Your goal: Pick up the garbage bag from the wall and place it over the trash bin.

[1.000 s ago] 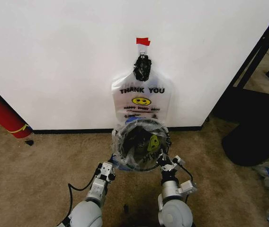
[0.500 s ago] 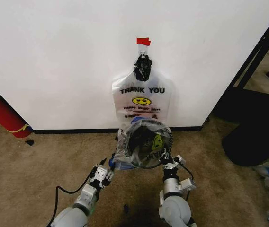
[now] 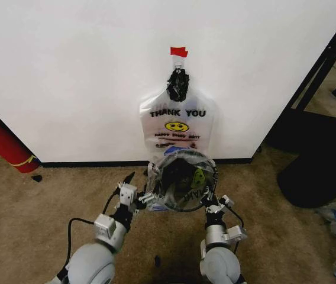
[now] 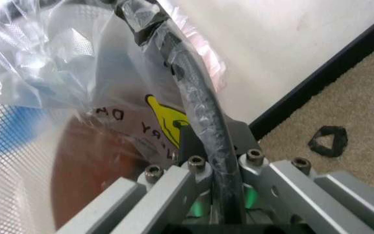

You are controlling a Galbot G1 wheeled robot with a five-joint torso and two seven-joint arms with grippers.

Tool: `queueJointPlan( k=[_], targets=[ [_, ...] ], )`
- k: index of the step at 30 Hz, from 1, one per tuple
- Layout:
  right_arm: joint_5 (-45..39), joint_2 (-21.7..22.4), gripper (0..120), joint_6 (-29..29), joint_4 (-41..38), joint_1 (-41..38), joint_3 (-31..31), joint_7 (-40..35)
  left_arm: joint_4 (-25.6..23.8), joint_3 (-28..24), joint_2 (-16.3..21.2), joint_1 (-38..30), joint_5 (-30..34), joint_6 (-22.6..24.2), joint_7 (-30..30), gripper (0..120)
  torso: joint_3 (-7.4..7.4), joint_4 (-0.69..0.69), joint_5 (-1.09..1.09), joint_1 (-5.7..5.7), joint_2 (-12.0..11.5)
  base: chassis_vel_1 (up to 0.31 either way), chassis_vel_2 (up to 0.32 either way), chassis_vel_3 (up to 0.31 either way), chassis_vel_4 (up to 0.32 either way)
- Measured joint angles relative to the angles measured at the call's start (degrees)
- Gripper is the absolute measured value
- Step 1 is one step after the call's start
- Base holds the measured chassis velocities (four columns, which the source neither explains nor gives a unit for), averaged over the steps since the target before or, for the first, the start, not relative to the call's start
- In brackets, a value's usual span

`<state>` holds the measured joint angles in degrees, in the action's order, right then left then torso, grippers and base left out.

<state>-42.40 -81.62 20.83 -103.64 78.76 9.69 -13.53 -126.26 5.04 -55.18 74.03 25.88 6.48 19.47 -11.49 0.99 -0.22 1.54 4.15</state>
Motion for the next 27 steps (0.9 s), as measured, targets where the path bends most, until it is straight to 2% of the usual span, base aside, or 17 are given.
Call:
queueJointPlan(
  k=[4, 11, 20, 23, 26, 27],
  targets=[
    [0.30, -0.02, 0, 0.00, -0.58, 0.17, -0.26, 0.17, 2.57, -0.05, -0.80, -2.56, 0.32, 1.84, 1.83, 100, 0.00, -0.01, 0.00, 0.00, 0.00, 0.000, 0.000, 0.000, 0.000],
    [0.58, 0.03, 0, 0.00, -1.41, 0.94, -0.73, 1.24, 7.94, -0.10, -0.80, -5.47, -1.66, 1.97, 3.37, 100, 0.00, 0.00, -0.01, 0.00, 0.00, 0.000, 0.000, 0.000, 0.000],
    [0.81, 0.03, 0, 0.14, -0.66, 0.87, -0.55, 2.04, 10.27, -0.07, -0.75, -6.16, -1.62, 1.69, 3.57, 100, 0.00, 0.00, 0.00, 0.00, 0.00, 0.000, 0.000, 0.000, 0.000],
    [0.82, 0.18, 0, 0.63, 0.41, 0.71, -0.28, 3.70, 13.27, -0.39, -0.53, -6.84, -2.30, -0.68, 2.16, 100, 0.00, 0.00, 0.00, 0.00, 0.00, 0.000, 0.000, 0.000, 0.000],
    [-0.18, 1.30, 0, 0.46, 1.78, 0.50, 0.36, 6.84, 18.53, -0.06, 0.12, -8.40, -4.93, -5.68, 0.08, 100, 0.00, 0.01, -0.01, 0.00, 0.00, 0.000, 0.000, 0.000, 0.000],
    [-0.18, 1.30, 0, 0.46, 1.78, 0.50, 0.36, 6.84, 18.53, -0.06, 0.12, -8.40, -4.93, -5.68, 0.08, 100, 0.00, 0.01, -0.01, 0.00, 0.00, 0.000, 0.000, 0.000, 0.000]
  ],
)
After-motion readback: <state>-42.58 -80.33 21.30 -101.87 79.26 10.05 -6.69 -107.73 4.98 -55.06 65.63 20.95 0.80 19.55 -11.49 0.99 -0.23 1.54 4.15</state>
